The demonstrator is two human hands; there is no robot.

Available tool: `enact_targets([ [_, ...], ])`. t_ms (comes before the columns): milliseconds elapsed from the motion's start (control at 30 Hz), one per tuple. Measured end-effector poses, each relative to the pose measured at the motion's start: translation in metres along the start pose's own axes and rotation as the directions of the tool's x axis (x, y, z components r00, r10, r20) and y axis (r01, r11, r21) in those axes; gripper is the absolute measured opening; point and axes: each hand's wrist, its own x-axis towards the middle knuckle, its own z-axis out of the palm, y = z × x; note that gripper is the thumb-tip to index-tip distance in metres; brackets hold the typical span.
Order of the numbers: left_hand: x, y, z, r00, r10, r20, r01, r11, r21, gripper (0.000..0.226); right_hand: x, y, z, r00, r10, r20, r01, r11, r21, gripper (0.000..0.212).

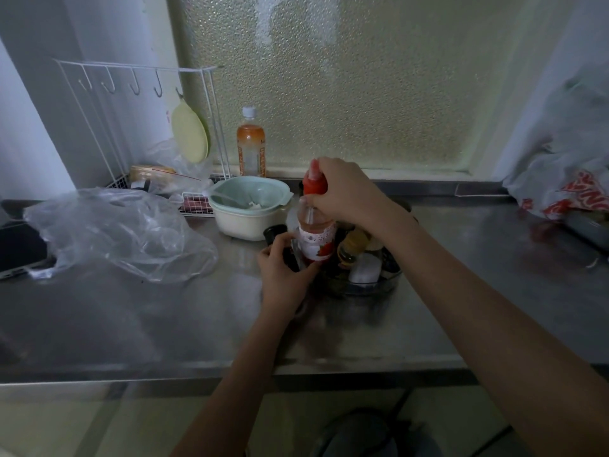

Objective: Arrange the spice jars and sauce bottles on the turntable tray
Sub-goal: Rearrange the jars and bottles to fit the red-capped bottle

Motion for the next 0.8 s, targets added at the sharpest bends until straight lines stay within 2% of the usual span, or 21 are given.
enact_targets([
  [167,-0.002,0.002,-0.002,0.999,0.031,-0.035,-0.031,0.999,-0.007,0.056,0.0,0.013,0.008,1.0,0.026,0.014,-0.027,0.999,0.03,0.044],
  [300,-0.008,0.009,-0.003,0.996,0.088,-0.029,-0.088,0.996,0.015,0.058,-0.004,0.023,0.012,0.999,0.023,-0.022,-0.021,0.993,0.119,0.037],
  [367,-0.009,0.009,-0.005,0.993,0.106,-0.059,-0.107,0.994,-0.02,0.057,-0.008,0.032,0.0,0.986,0.087,-0.145,-0.043,0.959,0.281,0.03],
  [433,-0.01,0.011,-0.008,0.986,0.115,-0.118,-0.121,0.992,-0.045,0.055,-0.012,0.057,-0.02,0.914,0.201,-0.353,-0.063,0.929,0.364,0.02],
  [467,-0.01,0.012,-0.008,0.981,0.123,-0.149,-0.13,0.991,-0.037,0.054,-0.015,0.073,-0.029,0.878,0.271,-0.395,-0.113,0.918,0.379,0.019],
  [500,-0.011,0.013,-0.008,0.977,0.133,-0.169,-0.138,0.99,-0.02,0.053,-0.018,0.089,-0.037,0.867,0.339,-0.364,-0.195,0.905,0.379,0.023],
  [533,-0.012,0.014,-0.007,0.972,0.153,-0.178,-0.154,0.988,0.009,0.051,-0.022,0.104,-0.042,0.886,0.395,-0.244,-0.295,0.885,0.359,0.028],
  [600,-0.015,0.018,-0.006,0.961,0.223,-0.165,-0.214,0.974,0.071,0.048,-0.033,0.123,-0.04,0.904,0.41,0.119,-0.426,0.851,0.307,0.038],
  [633,-0.017,0.02,-0.005,0.957,0.252,-0.142,-0.241,0.966,0.09,0.048,-0.039,0.126,-0.036,0.892,0.381,0.244,-0.442,0.849,0.289,0.042],
  [700,-0.02,0.022,-0.005,0.956,0.281,-0.081,-0.271,0.955,0.119,0.052,-0.047,0.125,-0.027,0.902,0.315,0.296,-0.395,0.879,0.268,0.05],
  [800,-0.024,0.024,-0.004,0.96,0.279,-0.03,-0.272,0.951,0.145,0.055,-0.05,0.125,-0.017,0.948,0.264,0.179,-0.308,0.902,0.301,0.044],
])
